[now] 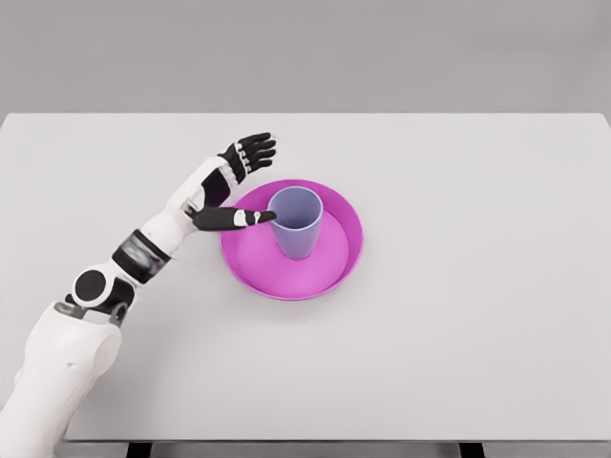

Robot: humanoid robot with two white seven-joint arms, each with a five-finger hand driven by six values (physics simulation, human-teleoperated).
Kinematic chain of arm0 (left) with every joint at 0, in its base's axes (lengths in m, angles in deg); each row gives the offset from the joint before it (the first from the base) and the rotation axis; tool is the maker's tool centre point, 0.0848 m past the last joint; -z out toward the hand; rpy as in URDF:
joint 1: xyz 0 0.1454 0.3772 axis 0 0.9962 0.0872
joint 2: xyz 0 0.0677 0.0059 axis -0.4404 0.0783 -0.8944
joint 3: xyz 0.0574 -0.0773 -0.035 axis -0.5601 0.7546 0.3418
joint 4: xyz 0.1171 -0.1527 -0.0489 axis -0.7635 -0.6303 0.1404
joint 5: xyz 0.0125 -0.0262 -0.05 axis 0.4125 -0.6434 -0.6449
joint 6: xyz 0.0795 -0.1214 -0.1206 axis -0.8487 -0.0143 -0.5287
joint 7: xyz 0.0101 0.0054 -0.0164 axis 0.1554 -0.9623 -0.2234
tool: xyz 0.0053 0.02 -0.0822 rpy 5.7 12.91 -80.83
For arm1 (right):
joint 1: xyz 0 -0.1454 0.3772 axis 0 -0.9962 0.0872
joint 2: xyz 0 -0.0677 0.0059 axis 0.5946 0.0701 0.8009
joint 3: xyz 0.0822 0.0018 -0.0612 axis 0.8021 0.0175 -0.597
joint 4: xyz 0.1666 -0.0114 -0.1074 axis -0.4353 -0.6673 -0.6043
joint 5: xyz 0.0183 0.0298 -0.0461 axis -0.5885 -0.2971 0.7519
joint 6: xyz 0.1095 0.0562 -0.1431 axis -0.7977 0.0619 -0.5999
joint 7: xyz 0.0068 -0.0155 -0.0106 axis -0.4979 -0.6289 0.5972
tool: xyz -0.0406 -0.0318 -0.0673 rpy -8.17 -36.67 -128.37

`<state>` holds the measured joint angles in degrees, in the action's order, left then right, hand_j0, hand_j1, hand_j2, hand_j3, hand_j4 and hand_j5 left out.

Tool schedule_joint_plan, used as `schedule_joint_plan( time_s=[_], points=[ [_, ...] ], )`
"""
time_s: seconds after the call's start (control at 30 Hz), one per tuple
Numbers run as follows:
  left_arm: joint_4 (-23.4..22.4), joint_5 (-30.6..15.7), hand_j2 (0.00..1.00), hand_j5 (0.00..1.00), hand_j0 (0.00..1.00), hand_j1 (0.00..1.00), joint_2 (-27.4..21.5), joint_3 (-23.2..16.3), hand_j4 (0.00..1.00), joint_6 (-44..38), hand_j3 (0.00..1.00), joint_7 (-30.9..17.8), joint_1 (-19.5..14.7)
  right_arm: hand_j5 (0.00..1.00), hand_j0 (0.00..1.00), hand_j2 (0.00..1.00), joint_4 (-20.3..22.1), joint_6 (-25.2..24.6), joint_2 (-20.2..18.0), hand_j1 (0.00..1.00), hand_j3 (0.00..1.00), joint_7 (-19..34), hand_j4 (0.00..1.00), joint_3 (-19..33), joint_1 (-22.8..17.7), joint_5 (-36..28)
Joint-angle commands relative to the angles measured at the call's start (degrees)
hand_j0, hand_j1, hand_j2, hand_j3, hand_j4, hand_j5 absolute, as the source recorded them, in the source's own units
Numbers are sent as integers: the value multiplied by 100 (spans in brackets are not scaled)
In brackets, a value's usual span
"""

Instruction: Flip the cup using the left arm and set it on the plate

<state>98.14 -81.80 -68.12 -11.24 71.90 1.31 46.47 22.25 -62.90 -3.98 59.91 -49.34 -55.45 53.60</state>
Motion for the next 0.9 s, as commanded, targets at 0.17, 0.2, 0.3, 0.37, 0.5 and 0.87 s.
schedule_joint_plan(
  time_s=[0.17, 0.2, 0.3, 0.37, 0.5, 0.87],
  points=[
    [35, 125, 94, 94, 94, 94, -658, 531, 94, 62, 94, 9, 0, 100, 100, 100, 0, 0, 0, 100, 100, 1, 100, 0, 0, 0],
    [26, 221, 94, 94, 94, 94, -710, 654, 94, 123, 94, 9, 0, 100, 100, 100, 0, 0, 0, 100, 100, 1, 100, 0, 0, 0],
    [-26, 1021, 94, 94, 94, 94, -939, 1129, 94, 448, 94, 0, 26, 100, 100, 100, 0, 0, 0, 100, 100, 1, 100, 0, 0, 0],
    [-70, 1188, 94, 94, 94, 94, -1150, 1208, 94, 773, 94, 0, 88, 100, 100, 100, 0, 0, 0, 100, 100, 1, 100, 0, 0, 0],
    [-211, 1470, 94, 94, 94, 94, -1528, 1270, 94, 1670, 94, 0, 132, 100, 100, 100, 0, 0, 0, 100, 100, 1, 100, 0, 0, 0],
    [-431, 2199, 94, 94, 94, 94, -1730, 1332, 94, 1892, 94, -413, 395, 100, 100, 100, 0, 0, 0, 100, 100, 1, 100, 0, 0, 0]
  ],
)
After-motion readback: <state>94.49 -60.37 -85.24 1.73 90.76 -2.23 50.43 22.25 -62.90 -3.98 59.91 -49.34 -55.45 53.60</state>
